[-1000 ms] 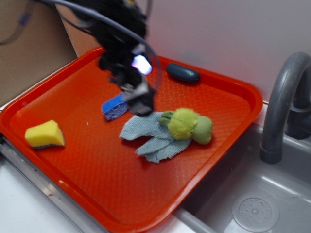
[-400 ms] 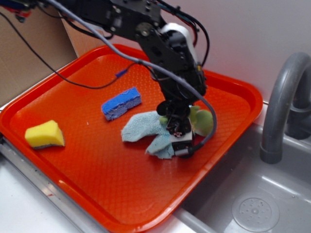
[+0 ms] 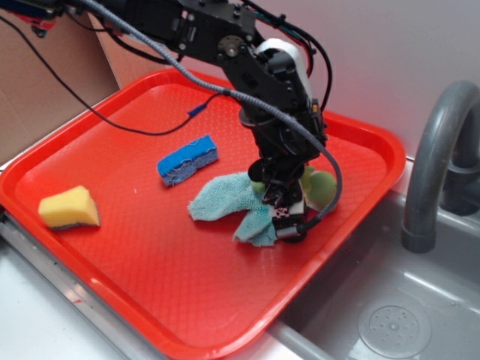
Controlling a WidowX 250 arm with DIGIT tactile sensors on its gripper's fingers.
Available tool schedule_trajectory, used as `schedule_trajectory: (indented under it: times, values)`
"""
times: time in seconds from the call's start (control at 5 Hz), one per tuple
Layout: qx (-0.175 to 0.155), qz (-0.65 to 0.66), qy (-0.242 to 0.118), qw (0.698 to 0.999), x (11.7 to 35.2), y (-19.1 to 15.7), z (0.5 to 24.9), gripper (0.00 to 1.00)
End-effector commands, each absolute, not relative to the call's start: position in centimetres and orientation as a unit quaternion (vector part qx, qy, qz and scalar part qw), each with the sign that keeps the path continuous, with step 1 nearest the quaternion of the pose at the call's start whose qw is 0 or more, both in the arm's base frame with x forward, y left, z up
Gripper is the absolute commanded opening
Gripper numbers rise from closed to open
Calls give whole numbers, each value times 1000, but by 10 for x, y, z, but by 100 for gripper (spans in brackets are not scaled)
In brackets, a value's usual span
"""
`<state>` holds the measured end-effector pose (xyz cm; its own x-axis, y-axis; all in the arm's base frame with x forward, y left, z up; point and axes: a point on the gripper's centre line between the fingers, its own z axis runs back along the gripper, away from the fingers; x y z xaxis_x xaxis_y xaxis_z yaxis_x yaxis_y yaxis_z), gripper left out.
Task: Grab the green animal.
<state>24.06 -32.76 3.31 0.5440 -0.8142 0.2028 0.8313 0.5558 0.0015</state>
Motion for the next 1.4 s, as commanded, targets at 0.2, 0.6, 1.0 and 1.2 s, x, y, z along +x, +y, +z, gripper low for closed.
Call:
schedule_trajectory:
  times: [0.2, 0.6, 1.0, 1.2]
  values:
    - [-115, -279, -81, 950, 243, -242, 125, 0]
    - [-57, -125, -59, 989, 215, -174, 189, 0]
    - [3, 8, -37, 999, 169, -144, 221, 0]
    - [-11, 15, -30, 999, 160, -144, 222, 0]
